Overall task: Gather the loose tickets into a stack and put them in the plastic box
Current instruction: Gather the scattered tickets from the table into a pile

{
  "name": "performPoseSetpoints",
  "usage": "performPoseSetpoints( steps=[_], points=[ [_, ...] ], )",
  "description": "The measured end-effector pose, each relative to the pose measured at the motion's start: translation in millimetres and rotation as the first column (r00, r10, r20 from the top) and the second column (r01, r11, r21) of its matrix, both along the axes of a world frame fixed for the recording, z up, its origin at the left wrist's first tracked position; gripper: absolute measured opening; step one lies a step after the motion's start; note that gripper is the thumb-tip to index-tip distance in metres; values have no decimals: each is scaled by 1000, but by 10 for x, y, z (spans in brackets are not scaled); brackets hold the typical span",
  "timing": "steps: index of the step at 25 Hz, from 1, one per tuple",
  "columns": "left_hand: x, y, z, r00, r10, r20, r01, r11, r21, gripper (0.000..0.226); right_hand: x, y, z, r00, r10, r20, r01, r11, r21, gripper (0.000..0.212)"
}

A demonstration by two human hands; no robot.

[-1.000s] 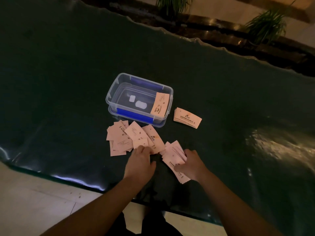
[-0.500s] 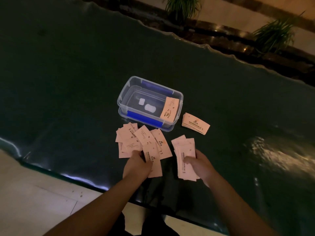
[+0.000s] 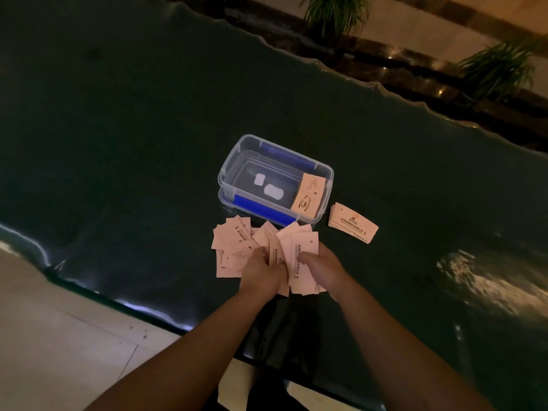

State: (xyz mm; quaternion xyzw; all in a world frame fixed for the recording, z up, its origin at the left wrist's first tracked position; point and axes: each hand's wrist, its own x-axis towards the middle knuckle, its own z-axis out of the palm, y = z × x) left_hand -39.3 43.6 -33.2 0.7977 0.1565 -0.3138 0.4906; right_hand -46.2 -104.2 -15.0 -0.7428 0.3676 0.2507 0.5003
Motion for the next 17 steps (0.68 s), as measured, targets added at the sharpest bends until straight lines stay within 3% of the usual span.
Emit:
performPoseSetpoints(
  steps=[5,10,17],
  points=[
    [-52,-182,-99,991,-131,20,131,991,8,25,-35,-21,-19,1000,-25,1,25,998,-54,50],
    [-243,-331,-65,978,-206,7,206,978,37,52,-233,-101,-77,993,-106,-43,104,994,-32,46],
    [-495,-276,-137,956,-276,100,283,956,-73,54,-477,-189,-176,980,-190,-54,189,982,-24,21]
  ],
)
